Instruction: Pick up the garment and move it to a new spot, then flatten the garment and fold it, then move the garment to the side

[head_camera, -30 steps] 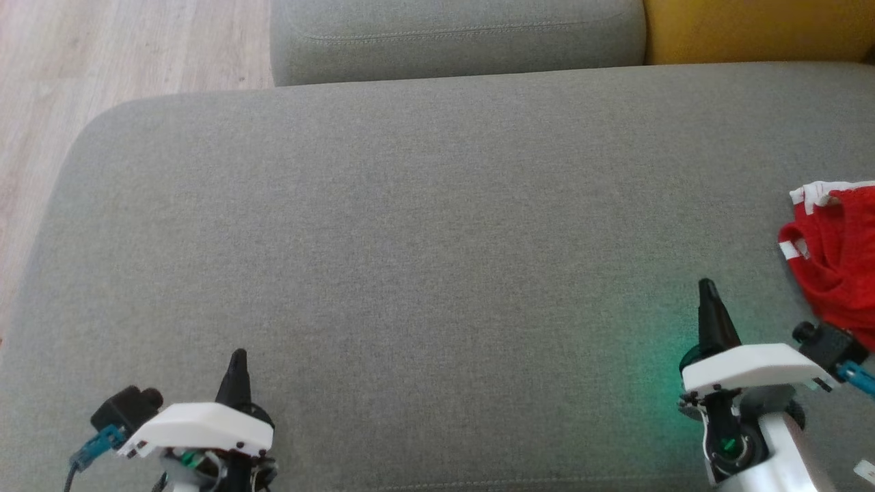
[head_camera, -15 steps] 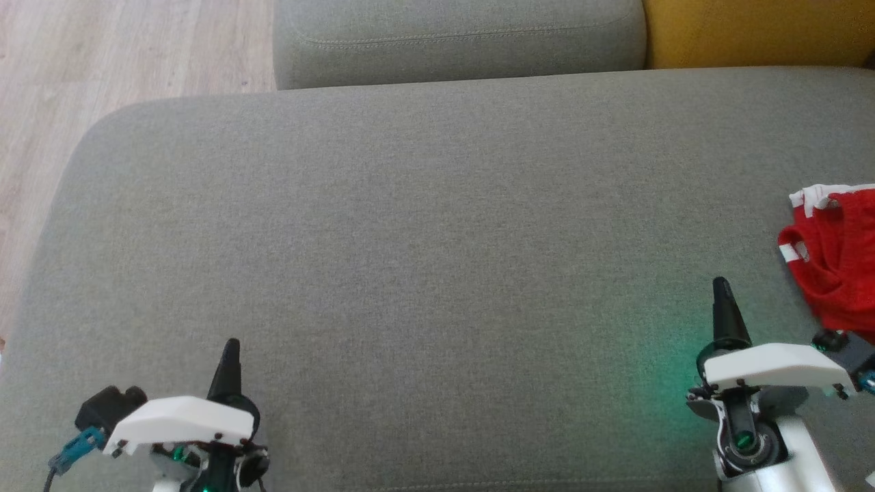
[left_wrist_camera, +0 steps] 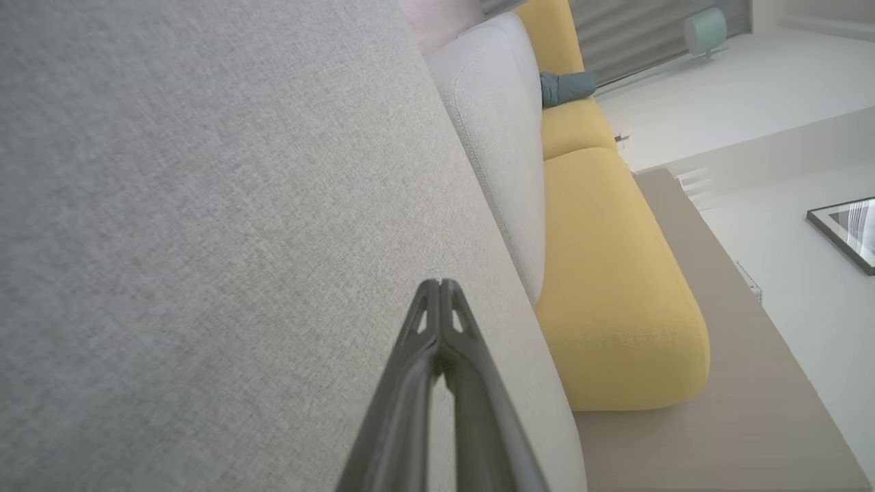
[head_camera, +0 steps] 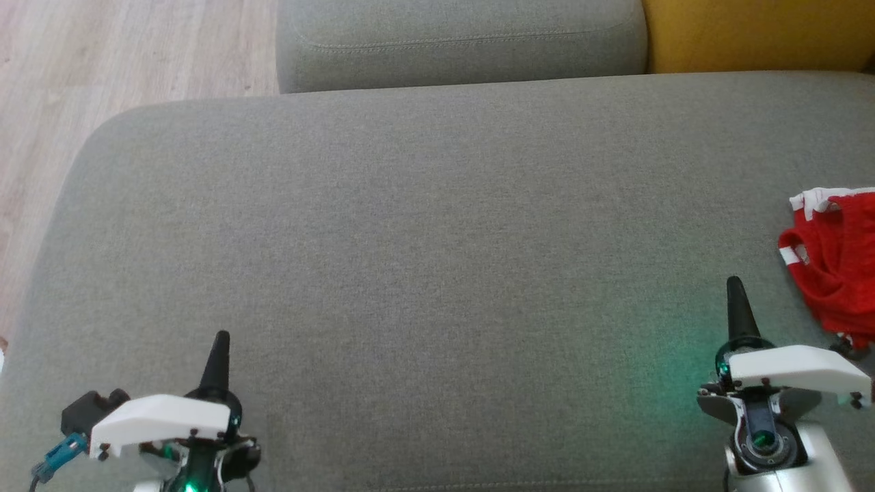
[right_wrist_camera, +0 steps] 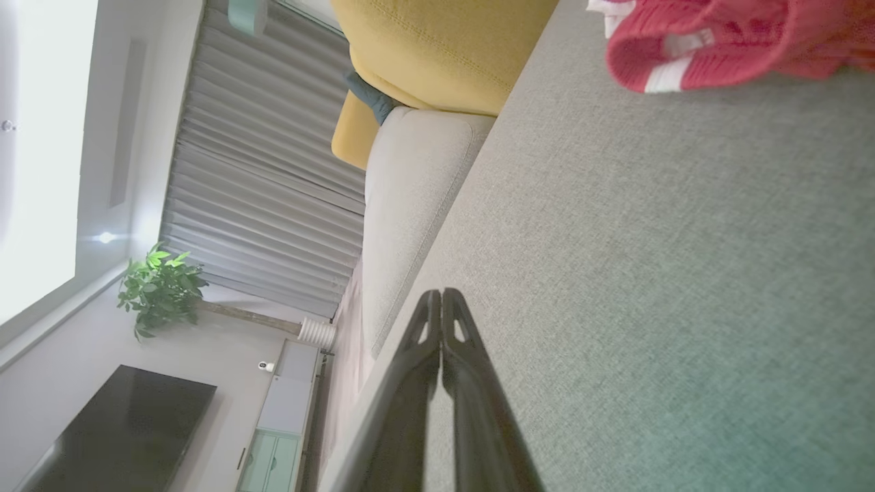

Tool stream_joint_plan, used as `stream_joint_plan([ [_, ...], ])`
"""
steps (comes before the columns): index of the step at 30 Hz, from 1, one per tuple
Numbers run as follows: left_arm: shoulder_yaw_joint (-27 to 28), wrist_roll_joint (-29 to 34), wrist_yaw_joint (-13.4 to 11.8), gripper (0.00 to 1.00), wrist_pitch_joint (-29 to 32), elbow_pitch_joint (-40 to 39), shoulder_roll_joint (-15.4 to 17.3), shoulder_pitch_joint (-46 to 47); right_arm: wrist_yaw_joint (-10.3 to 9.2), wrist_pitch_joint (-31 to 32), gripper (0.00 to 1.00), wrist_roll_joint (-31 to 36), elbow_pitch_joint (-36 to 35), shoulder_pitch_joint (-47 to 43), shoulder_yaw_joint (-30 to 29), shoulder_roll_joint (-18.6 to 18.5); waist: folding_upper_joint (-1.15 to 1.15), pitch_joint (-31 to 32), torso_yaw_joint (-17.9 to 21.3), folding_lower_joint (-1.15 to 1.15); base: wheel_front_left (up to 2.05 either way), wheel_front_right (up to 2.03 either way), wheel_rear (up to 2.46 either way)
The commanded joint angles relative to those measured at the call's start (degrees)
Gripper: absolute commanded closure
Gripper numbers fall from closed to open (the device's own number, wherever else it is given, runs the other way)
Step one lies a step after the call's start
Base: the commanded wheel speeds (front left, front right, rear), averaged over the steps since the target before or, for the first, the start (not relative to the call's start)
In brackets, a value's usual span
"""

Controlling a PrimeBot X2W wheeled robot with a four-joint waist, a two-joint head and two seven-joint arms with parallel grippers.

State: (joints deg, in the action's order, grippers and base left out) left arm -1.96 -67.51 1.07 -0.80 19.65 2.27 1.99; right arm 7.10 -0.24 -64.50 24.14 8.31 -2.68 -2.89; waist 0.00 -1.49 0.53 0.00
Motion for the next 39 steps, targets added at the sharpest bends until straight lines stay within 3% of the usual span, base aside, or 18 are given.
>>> stream_joint_plan([
  [1,2.02,-1.89,0.8,1.0,0.55,-2.31,0.75,3.26,0.27,0.49,1.0,-2.17,-2.61,0.75,0.31,-0.11,0.0,0.06,-0.02,0.0,0.0,0.0,0.0],
  [39,8.01,-24.42,6.29,1.0,6.87,-5.52,0.88,4.16,0.38,6.59,1.0,-27.09,-9.95,-2.06,-3.76,0.01,0.0,1.28,-0.52,0.0,0.0,0.0,0.0],
])
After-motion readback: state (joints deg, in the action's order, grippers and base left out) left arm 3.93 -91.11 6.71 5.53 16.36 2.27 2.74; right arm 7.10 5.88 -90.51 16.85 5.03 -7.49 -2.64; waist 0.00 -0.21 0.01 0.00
